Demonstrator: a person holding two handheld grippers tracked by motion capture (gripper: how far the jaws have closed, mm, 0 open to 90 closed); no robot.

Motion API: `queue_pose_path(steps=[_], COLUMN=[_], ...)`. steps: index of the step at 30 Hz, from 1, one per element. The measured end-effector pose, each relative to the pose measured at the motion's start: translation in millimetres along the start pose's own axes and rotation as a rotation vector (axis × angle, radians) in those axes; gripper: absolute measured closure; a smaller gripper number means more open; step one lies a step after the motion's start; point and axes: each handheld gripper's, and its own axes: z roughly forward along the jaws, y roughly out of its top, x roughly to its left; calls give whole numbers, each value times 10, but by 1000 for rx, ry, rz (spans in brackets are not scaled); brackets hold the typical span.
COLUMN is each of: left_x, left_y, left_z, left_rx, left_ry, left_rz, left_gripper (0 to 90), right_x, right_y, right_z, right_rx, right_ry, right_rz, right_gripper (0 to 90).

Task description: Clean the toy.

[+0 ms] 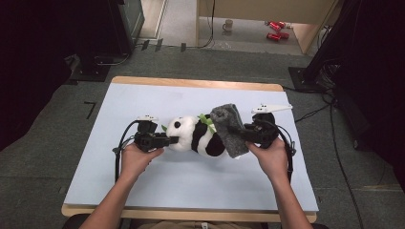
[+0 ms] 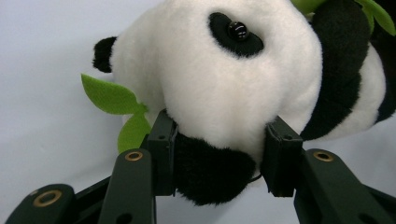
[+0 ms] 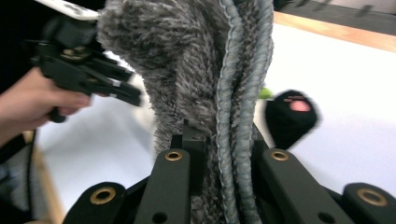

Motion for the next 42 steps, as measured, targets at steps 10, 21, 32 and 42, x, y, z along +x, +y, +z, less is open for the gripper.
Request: queue_pose_path(steps=[10,21,32,42], left_x=[-43,133,265,273], left_y=[-53,-59,36,64], left_z=[16,-98,66,254], left_rx=[-21,-143,-171,-160], left_ry=[23,-87,-120,-211], left_rz=[92,190,290,245], left_gripper=[462,262,179,147], right_x=[138,-51,-213,-408], right_y=[-205,-168,-38,52], right_z=[261,261,314,365], right_rx=[97,37,11,0], right_ry=[41,-43,-47,-89], right_rz=[7,15,40,72], right_gripper=[797,794,790,788])
